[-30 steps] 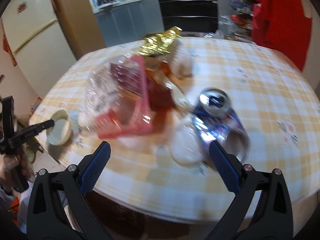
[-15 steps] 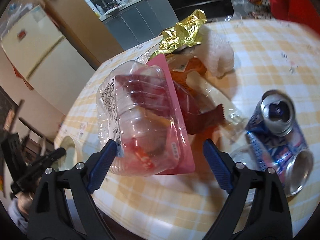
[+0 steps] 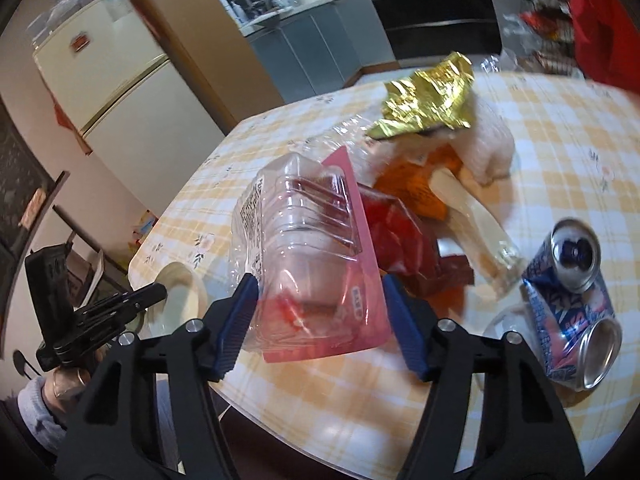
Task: Collect trash
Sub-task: 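Grasp the pink plastic food tray with the right tool while the left tool holds the lid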
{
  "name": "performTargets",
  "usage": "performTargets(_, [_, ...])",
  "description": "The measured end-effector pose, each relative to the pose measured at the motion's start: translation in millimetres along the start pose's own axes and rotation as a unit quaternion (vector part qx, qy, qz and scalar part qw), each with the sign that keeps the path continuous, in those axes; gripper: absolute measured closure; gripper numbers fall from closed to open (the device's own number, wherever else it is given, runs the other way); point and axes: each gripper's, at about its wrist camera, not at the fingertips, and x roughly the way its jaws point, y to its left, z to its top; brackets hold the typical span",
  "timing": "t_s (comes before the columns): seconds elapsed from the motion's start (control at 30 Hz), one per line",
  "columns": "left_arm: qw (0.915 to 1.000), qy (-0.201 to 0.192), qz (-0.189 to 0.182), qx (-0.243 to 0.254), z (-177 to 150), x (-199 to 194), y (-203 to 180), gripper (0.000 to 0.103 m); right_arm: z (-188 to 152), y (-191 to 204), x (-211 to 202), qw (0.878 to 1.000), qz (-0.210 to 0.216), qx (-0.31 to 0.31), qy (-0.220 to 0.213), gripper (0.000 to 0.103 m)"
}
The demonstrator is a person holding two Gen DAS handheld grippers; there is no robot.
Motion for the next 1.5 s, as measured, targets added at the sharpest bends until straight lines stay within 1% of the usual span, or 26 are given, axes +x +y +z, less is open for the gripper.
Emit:
performTargets(0.17, [1.0, -0.005, 0.001, -0.002, -0.1, -5.5, 3.5, 0.099, 4.9, 11.3, -7.6, 1.0, -0.006, -0.019, -0.013, 0.038])
performTargets(0.37, [0.9999, -0.011, 0.002, -0.002, -0.1, -13.0, 6.6, 0.099, 7.0, 14.7, -18.3, 0.999, -0.007, -0.023, -0.028, 0.038])
performTargets(0.97, [0.9998, -0.02, -0.001, 0.002, -0.9, -22.7, 5.1, 0.099, 8.6, 26.9, -38.2, 0.997, -0.024, -0.05, -0.047, 0.038])
performTargets(1.23, [0.9998, -0.022, -0.002, 0.002, -0.5, -23.9, 4.4, 0.099, 10.6, 30.7, -43.5, 0.996, -0.028, -0.058, -0.054, 0.038])
performTargets(1.5, [0.9996, -0.028, -0.006, 0.004, 2.7, -33.2, 1.8, 0.099, 11.9, 37.5, -51.5, 0.996, -0.028, -0.068, -0.059, 0.038])
